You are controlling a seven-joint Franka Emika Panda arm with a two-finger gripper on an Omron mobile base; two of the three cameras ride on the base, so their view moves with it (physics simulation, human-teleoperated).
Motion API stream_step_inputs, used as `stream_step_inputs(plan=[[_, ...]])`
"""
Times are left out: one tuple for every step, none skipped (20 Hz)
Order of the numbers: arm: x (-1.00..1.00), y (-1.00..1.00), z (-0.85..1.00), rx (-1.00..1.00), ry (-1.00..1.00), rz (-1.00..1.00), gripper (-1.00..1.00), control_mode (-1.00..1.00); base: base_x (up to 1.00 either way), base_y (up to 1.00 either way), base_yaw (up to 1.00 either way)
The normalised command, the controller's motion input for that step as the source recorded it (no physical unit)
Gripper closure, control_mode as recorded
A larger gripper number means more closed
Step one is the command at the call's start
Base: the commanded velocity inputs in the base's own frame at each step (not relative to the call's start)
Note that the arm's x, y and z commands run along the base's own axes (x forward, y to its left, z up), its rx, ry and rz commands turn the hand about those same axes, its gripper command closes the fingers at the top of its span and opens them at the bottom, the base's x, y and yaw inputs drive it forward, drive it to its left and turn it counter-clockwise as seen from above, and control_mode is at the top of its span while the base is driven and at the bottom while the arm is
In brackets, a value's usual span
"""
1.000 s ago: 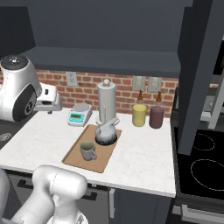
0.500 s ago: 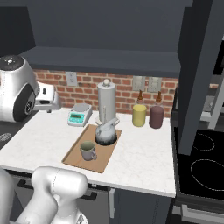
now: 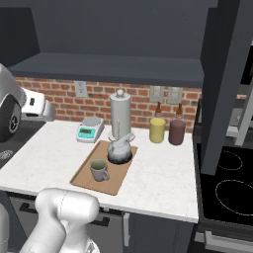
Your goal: Pick the kettle from the counter and place it on the tray. Then pick the mug from the cabinet and place it on the tray. Then close the cabinet doors.
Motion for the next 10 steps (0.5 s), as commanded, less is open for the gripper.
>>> stream_step_inputs(plan=[[-0.24,0.29,0.0,-0.08,0.0,0.0,-1.0,-1.0,0.0,0.0,0.0],[-0.19,0.15,0.0,-0.07,0.0,0.0,-1.0,-1.0,0.0,0.0,0.0],[-0.19,0.06,0.0,-0.06,0.0,0.0,-1.0,-1.0,0.0,0.0,0.0],[-0.06,0.04,0.0,-0.04,0.0,0.0,-1.0,-1.0,0.0,0.0,0.0],[0.0,0.07,0.0,-0.03,0.0,0.0,-1.0,-1.0,0.0,0.0,0.0],[-0.06,0.11,0.0,-0.07,-0.03,0.0,-1.0,-1.0,0.0,0.0,0.0],[-0.08,0.11,0.0,-0.07,-0.04,0.0,-1.0,-1.0,0.0,0.0,0.0],[-0.15,0.0,0.0,-0.03,0.0,0.0,-1.0,-1.0,0.0,0.0,0.0],[-0.13,0.0,0.0,-0.01,0.0,0.0,-1.0,-1.0,0.0,0.0,0.0],[-0.31,0.06,0.0,-0.03,-0.02,0.02,-1.0,-1.0,0.0,0.0,0.0]])
